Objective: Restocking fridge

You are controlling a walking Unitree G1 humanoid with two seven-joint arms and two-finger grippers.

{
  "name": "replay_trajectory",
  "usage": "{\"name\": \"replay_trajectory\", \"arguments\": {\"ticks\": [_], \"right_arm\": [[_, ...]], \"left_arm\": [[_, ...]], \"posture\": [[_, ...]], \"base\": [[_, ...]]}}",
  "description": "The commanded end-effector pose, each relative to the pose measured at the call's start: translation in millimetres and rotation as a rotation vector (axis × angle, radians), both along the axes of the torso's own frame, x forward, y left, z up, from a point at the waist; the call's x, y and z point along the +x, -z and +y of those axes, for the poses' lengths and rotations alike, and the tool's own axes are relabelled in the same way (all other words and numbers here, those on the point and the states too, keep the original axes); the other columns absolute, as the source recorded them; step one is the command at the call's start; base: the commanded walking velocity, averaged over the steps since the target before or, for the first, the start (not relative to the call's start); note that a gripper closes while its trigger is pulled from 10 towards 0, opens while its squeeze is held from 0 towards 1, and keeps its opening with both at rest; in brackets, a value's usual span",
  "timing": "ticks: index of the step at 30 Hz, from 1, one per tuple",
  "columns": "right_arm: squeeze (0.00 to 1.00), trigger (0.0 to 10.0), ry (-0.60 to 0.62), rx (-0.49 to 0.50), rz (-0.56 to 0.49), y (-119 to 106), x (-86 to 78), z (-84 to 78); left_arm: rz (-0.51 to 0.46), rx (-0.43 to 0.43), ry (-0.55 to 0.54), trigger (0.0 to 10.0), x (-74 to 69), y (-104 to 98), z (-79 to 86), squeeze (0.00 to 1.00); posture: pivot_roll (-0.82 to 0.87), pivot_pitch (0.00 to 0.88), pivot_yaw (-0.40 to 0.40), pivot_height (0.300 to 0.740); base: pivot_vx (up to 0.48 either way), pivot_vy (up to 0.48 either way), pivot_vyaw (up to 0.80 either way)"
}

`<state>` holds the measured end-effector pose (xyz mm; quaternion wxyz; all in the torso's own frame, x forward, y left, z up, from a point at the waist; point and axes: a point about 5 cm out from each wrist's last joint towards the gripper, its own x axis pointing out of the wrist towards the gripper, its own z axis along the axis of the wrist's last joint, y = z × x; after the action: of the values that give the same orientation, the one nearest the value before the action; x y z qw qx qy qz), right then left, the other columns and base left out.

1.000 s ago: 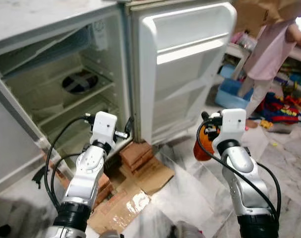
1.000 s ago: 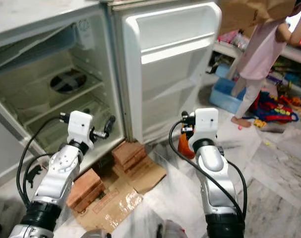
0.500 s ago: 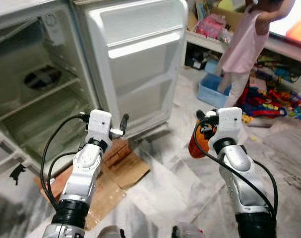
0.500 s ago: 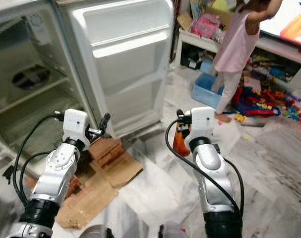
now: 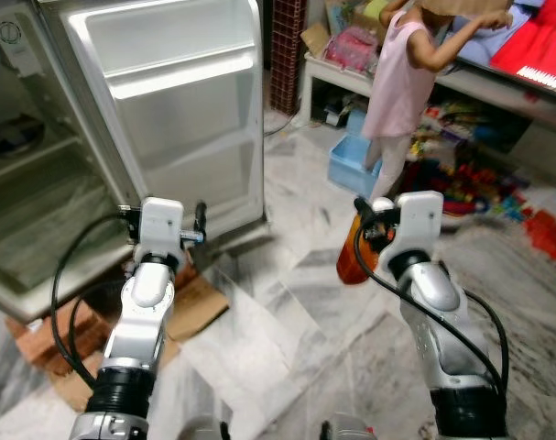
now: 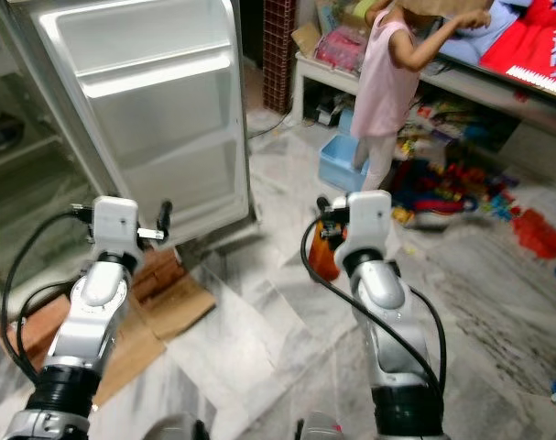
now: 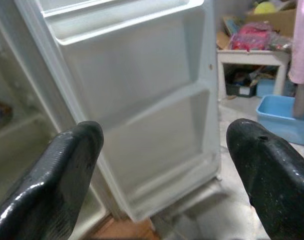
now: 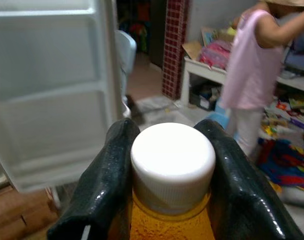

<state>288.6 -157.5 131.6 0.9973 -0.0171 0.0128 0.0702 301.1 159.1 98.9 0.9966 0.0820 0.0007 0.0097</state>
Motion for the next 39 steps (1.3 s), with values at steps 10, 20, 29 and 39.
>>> {"name": "replay_trajectory", "arguments": {"ticks": [10,20,29,39], "right_arm": [[0.00,10.0,-0.025,0.016,-0.085,-15,1.7,3.7],[0.00,10.0,-0.060,0.038,-0.122,-21,2.7,7.1],[0.00,10.0,-0.099,0.000,-0.143,-23,2.8,12.2],[0.00,10.0,-0.098,0.004,-0.135,-21,7.0,10.6]], "left_arm": [[-0.009,-0.007,-0.027,10.0,-3.5,-3,10.0,0.00],[-0.020,0.021,-0.056,10.0,-2.5,-4,8.9,0.00],[-0.015,-0.005,-0.075,10.0,-1.7,-4,9.0,0.00],[-0.035,-0.043,-0.075,10.0,-2.2,-10,8.3,0.00]], "posture": [[-0.02,0.019,0.020,0.740],[-0.03,0.013,0.025,0.740],[-0.03,0.014,0.022,0.740],[0.02,0.011,-0.016,0.740]], "base": [[0.288,0.000,0.60],[0.471,0.000,0.00],[0.475,0.000,0.44],[0.472,0.000,0.52]]}}
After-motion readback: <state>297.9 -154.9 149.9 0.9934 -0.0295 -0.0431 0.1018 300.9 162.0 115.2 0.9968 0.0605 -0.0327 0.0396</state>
